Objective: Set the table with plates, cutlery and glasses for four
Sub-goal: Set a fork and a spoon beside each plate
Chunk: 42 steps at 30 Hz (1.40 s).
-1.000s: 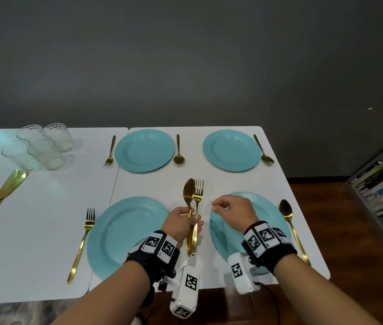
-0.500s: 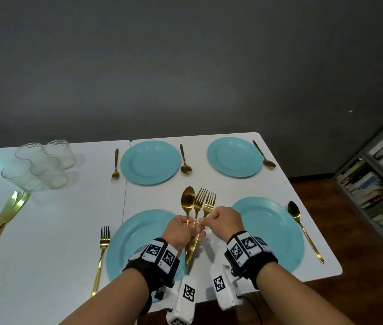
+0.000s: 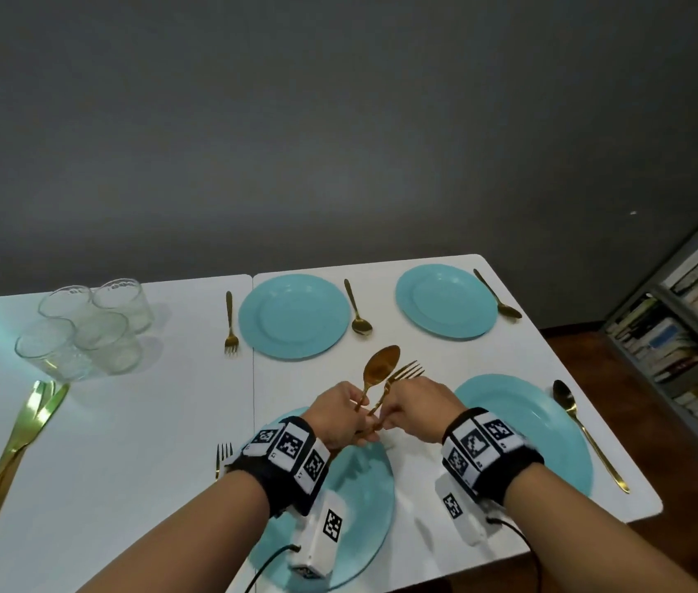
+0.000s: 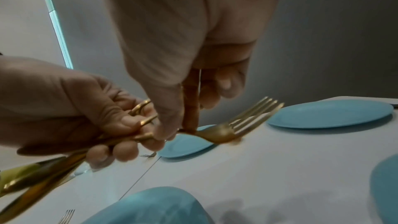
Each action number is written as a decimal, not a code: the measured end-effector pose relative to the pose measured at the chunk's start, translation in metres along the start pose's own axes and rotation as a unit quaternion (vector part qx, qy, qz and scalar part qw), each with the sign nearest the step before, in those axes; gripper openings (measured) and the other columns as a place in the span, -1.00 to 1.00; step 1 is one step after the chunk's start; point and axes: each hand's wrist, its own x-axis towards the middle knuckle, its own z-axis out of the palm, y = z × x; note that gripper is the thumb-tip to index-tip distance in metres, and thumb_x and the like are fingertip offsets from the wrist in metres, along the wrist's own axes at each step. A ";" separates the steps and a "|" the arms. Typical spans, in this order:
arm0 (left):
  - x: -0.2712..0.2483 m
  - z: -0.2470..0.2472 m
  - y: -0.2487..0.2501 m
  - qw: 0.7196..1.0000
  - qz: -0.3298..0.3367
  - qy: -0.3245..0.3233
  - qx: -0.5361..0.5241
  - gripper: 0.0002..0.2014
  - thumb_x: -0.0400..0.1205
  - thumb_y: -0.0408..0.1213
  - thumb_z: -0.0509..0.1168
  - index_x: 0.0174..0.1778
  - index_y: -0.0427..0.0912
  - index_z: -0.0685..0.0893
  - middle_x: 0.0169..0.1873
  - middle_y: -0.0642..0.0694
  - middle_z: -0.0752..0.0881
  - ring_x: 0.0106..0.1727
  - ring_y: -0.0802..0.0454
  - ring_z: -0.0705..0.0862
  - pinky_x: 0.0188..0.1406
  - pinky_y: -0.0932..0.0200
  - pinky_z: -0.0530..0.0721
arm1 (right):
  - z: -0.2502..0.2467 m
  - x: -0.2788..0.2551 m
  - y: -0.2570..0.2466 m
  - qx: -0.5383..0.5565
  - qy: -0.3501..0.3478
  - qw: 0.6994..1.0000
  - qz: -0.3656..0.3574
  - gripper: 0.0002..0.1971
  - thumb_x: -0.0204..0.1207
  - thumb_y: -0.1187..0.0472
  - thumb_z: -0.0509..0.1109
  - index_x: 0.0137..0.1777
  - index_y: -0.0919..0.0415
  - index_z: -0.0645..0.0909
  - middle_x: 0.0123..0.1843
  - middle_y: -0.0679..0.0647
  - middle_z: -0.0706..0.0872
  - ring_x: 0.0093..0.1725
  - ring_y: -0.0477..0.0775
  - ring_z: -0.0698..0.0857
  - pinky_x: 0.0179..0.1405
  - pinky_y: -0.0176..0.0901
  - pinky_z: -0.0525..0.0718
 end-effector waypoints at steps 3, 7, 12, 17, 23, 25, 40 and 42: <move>0.010 -0.012 0.008 0.999 0.000 0.032 -0.029 -0.77 0.63 -0.60 0.18 -0.20 -0.18 0.39 -0.15 -0.27 0.71 -0.48 0.07 0.64 -0.54 0.34 0.61 | -0.005 0.016 0.008 -0.001 -0.029 0.999 0.018 -0.82 0.53 0.14 0.37 0.03 0.03 0.78 0.10 -0.03 0.75 0.14 0.05 0.65 -0.08 -0.21 0.48; 0.048 -0.044 0.024 0.986 0.010 0.147 -0.080 -0.78 0.64 -0.64 0.04 -0.13 -0.22 0.39 -0.32 -0.21 0.58 -0.45 0.00 0.51 -0.68 0.37 0.47 | -0.017 0.049 0.042 0.052 -0.030 0.993 0.097 -0.83 0.52 0.22 0.37 -0.02 0.07 0.79 0.06 -0.04 0.78 0.06 -0.01 0.67 -0.01 -0.21 0.59; 0.087 -0.076 0.053 0.973 0.012 0.204 -0.109 -0.71 0.64 -0.50 0.24 0.28 -0.37 0.45 -0.10 -0.20 0.72 -0.32 0.04 0.69 -0.32 0.25 0.72 | -0.032 0.119 0.091 0.084 -0.009 0.977 0.196 -0.78 0.52 0.14 0.40 0.07 0.18 0.78 0.16 0.07 0.77 0.17 0.08 0.70 0.19 -0.24 0.63; 0.115 -0.086 0.075 0.968 0.021 0.220 -0.120 -0.80 0.67 -0.45 0.22 0.20 -0.30 0.47 0.06 -0.23 0.75 -0.21 0.02 0.74 -0.15 0.19 0.75 | -0.035 0.182 0.109 0.016 -0.038 0.967 0.251 -0.65 0.61 0.01 0.23 0.24 0.17 0.68 0.26 0.07 0.69 0.23 0.08 0.65 0.12 -0.23 0.56; 0.131 -0.092 0.075 0.966 0.012 0.225 -0.127 -0.76 0.66 -0.42 0.23 0.24 -0.31 0.50 0.08 -0.22 0.74 -0.21 0.05 0.74 -0.21 0.26 0.73 | -0.019 0.230 0.115 0.062 -0.046 0.951 0.301 -0.78 0.60 0.12 0.27 -0.02 0.26 0.67 0.17 0.14 0.73 0.03 0.13 0.68 -0.27 -0.27 0.54; 0.133 -0.095 0.072 0.963 0.010 0.230 -0.141 -0.78 0.66 -0.42 0.24 0.22 -0.27 0.48 0.07 -0.21 0.73 -0.17 0.03 0.74 -0.14 0.23 0.74 | -0.015 0.240 0.118 0.088 -0.017 0.944 0.319 -0.82 0.58 0.22 0.28 -0.18 0.28 0.63 0.03 0.18 0.75 -0.20 0.09 0.57 -0.54 -0.26 0.39; 0.140 -0.102 0.063 0.954 0.008 0.240 -0.179 -0.84 0.66 -0.45 0.23 0.12 -0.20 0.45 0.00 -0.19 0.72 -0.07 -0.08 0.75 0.00 0.12 0.73 | -0.024 0.269 0.106 0.109 0.090 0.939 0.313 -0.83 0.56 0.26 0.32 0.02 0.32 0.69 0.03 0.23 0.77 0.02 0.22 0.76 -0.05 -0.07 0.71; 0.140 -0.102 0.063 0.953 0.007 0.242 -0.181 -0.83 0.66 -0.45 0.23 0.13 -0.20 0.45 -0.01 -0.17 0.72 -0.07 -0.07 0.75 -0.01 0.14 0.73 | -0.026 0.271 0.107 0.105 0.088 0.940 0.312 -0.82 0.57 0.26 0.31 0.05 0.31 0.69 0.06 0.23 0.76 0.05 0.21 0.75 -0.04 -0.07 0.70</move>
